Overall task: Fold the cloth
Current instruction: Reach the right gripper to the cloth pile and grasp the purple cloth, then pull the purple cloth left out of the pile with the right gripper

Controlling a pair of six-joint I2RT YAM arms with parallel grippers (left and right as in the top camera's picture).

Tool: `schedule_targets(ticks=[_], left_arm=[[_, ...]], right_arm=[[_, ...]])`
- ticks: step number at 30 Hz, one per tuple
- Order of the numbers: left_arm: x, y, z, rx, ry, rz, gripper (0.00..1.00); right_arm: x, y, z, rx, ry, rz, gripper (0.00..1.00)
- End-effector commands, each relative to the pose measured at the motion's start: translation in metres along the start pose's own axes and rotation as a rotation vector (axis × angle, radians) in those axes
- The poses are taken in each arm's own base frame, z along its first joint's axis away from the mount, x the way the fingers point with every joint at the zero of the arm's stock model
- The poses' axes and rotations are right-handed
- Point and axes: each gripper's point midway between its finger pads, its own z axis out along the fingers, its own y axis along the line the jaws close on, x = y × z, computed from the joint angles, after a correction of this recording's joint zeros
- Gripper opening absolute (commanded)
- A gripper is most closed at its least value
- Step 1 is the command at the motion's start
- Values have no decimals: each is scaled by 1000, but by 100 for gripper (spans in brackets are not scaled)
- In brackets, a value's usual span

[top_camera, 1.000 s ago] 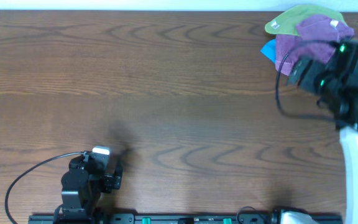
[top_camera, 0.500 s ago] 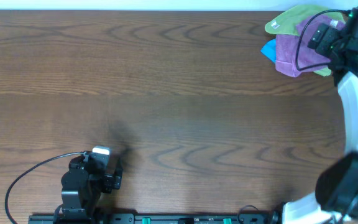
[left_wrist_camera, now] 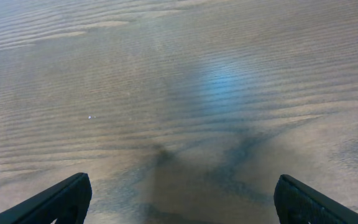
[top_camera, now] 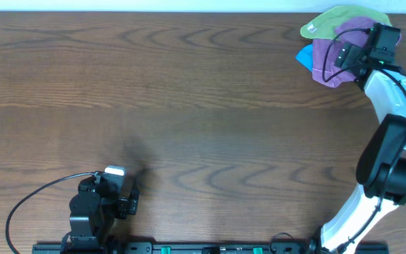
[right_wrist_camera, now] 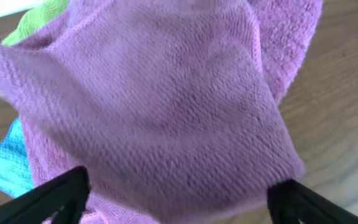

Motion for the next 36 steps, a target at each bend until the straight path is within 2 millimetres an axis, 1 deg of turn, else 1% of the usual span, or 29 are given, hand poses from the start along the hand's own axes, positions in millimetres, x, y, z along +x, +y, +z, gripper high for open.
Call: schedule_targets(ticks=[1, 2, 3, 4, 5, 6, 7, 8, 10, 12, 14, 17, 19, 22, 25, 28, 30, 32, 35, 36], left_arm=[[9, -1, 2, 1, 30, 7, 95], [9, -1, 2, 1, 30, 7, 95], [9, -1, 2, 1, 30, 7, 95], [9, -1, 2, 1, 29, 7, 95], [9, -1, 2, 1, 30, 7, 95], [9, -1, 2, 1, 30, 7, 95], [9, -1, 2, 1, 30, 7, 95], [9, -1, 2, 1, 30, 7, 95], [9, -1, 2, 1, 29, 7, 95], [9, -1, 2, 1, 30, 7, 95], [9, -1, 2, 1, 30, 7, 95], [9, -1, 2, 1, 30, 7, 95], [9, -1, 2, 2, 30, 7, 95], [9, -1, 2, 1, 30, 7, 95], [9, -1, 2, 1, 30, 7, 95], [9, -1, 2, 1, 30, 7, 95], [9, -1, 2, 1, 30, 7, 95], [9, -1, 2, 1, 30, 7, 95], [9, -1, 2, 1, 30, 7, 95], [9, -1, 2, 1, 30, 7, 95]], right_arm=[[-4, 0, 8, -3, -16, -9, 80], [-5, 0, 8, -4, -23, -8, 72], [-6, 1, 8, -5, -25, -7, 62], [-6, 1, 8, -4, -24, -8, 49], [-4, 1, 8, -4, -17, -10, 36], [-3, 1, 6, -4, -10, -12, 15], [-1, 2, 4, -4, 0, -24, 1], [0, 4, 1, -6, 9, -32, 1], [-1, 10, -12, -16, 19, -63, 1], [-11, 21, -34, -36, -1, -113, 1], [-25, 36, -65, -62, -39, -166, 1], [-39, 51, -108, -97, -79, -189, 1], [-42, 61, -136, -122, -96, -206, 1], [-41, 71, -172, -153, -103, -232, 1], [-33, 82, -211, -190, -97, -269, 1], [-18, 89, -250, -225, -80, -314, 1], [-4, 91, -276, -251, -57, -348, 1], [11, 91, -298, -276, -29, -368, 1], [45, 97, -343, -380, 33, -411, 1], [51, 98, -351, -399, 43, -416, 1]])
